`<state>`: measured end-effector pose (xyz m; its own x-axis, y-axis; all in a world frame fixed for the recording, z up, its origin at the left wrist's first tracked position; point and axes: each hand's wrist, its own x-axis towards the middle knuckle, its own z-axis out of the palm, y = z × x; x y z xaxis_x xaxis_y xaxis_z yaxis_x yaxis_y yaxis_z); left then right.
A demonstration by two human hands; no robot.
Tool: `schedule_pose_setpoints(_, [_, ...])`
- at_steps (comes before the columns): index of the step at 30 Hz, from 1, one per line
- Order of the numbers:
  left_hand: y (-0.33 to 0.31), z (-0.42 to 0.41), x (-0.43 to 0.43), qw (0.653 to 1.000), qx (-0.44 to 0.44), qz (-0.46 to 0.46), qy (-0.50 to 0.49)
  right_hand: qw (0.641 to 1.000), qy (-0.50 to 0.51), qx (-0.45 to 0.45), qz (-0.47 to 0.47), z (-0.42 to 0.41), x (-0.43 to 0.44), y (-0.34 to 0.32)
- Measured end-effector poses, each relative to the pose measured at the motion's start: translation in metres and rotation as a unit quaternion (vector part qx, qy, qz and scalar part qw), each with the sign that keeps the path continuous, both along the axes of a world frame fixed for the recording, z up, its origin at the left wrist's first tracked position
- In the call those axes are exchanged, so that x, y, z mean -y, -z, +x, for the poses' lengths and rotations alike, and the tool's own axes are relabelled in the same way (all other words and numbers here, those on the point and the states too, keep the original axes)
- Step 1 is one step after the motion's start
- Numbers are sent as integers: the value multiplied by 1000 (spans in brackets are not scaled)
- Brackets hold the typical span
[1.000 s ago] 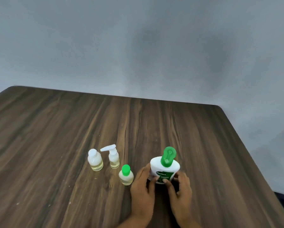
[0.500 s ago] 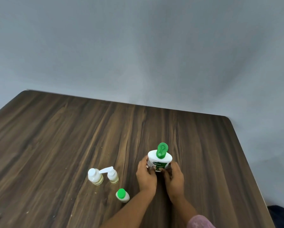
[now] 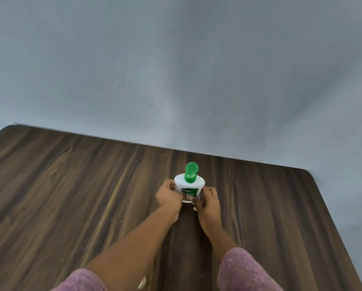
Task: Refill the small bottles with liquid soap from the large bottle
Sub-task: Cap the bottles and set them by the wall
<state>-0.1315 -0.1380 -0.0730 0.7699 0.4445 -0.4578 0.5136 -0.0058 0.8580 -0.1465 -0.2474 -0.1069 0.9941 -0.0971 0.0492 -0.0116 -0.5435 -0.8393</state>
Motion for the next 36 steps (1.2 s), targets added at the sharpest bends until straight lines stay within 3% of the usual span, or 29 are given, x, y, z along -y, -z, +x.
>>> schedule_pose_setpoints(11, [14,76,-47,996,86,-16,4,998,34,49,-21,87,-43,10])
schedule_pose_setpoints(22, [34,126,-73,984,149,-93,-8,985,117,59,113,137,-68,26])
schedule_pose_setpoints(36, [59,157,-80,984,176,-28,-27,983,127,63,116,172,-76,43])
